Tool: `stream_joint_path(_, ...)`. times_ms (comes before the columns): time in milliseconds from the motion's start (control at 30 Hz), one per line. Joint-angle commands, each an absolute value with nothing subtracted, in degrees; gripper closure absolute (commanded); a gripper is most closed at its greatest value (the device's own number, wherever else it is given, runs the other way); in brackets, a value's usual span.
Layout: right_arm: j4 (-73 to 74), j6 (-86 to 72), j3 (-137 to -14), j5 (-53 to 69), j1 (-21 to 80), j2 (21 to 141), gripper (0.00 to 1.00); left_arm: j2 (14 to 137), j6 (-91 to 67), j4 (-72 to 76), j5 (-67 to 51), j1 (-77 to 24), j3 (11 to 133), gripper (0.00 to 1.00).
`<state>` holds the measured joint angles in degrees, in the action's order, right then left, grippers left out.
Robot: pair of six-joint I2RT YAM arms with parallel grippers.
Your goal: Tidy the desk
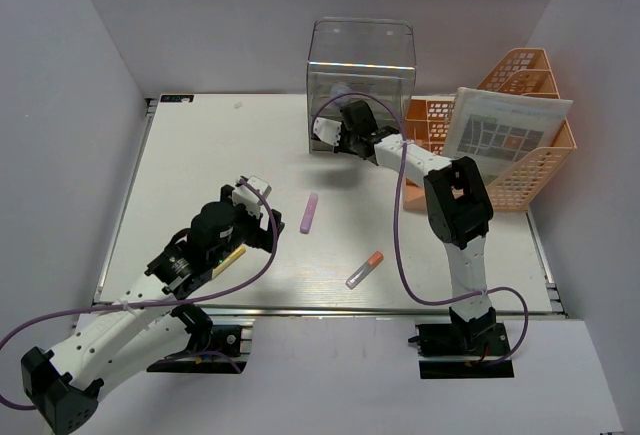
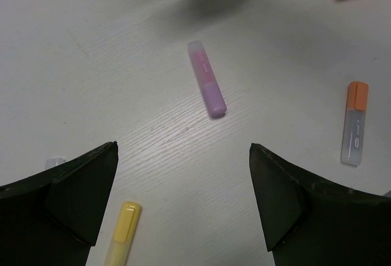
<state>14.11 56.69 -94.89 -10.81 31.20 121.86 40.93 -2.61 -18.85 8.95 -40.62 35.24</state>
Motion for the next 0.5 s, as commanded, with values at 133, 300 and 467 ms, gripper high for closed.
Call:
stream_joint_path(133, 6.94, 55.55, -96.42, -16.43, 31.03, 122.08, 1.00, 40.43, -2.29, -18.19, 8.35, -40.61, 35.07, 0.02)
stream_joint_path(300, 13.87, 56.25, -94.49, -7.06, 31.02, 119.02, 1.00, 40.61, -2.29, -18.19, 8.35, -40.61, 35.07, 0.02)
stream_joint_path(467, 18.11, 49.08, -87.20, 6.74, 31.11, 108.04, 0.93, 40.43, -2.29, -18.28, 8.17, -40.61, 35.07, 0.02)
